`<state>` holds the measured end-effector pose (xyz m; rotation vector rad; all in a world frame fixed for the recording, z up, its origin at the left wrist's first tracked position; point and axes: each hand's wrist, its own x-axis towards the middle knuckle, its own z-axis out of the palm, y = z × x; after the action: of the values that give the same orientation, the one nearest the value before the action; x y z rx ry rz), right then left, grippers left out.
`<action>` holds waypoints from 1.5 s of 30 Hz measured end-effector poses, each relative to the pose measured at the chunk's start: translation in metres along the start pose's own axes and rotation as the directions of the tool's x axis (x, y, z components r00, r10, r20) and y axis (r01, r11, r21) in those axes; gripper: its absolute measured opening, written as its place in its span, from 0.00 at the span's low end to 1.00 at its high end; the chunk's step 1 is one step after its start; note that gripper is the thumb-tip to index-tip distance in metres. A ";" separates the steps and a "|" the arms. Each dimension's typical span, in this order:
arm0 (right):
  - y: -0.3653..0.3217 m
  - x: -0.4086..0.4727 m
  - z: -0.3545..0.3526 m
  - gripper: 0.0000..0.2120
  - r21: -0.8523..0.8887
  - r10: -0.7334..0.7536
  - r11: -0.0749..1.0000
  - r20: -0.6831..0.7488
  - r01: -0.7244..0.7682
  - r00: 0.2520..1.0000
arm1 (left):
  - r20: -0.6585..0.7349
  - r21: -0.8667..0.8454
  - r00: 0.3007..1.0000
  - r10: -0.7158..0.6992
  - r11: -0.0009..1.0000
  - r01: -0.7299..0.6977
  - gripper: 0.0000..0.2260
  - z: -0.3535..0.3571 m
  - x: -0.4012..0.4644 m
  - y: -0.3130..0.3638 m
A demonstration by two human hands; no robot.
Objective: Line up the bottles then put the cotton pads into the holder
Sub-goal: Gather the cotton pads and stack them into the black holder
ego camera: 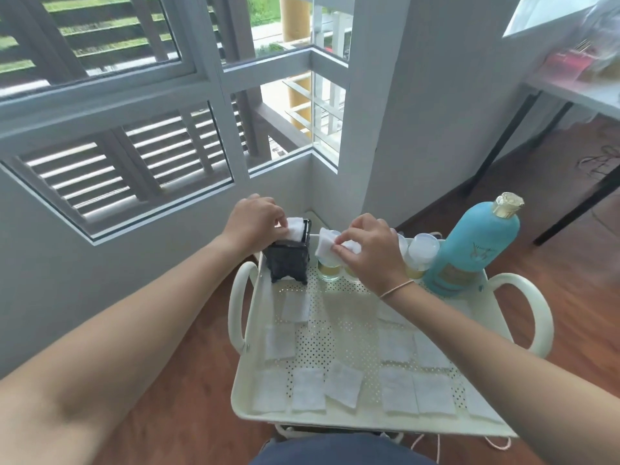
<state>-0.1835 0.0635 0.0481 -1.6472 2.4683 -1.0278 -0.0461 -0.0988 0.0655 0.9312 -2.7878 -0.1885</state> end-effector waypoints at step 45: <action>-0.042 -0.017 0.064 0.04 0.122 -0.201 0.972 -0.011 0.201 0.979 | 0.253 -0.332 0.966 0.052 0.943 0.037 0.33 0.019 -0.016 -0.064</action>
<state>-0.1197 0.0347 0.0139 -1.8868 2.2217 -1.1705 -0.0007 -0.1385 0.0328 0.8617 -2.8529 -0.8110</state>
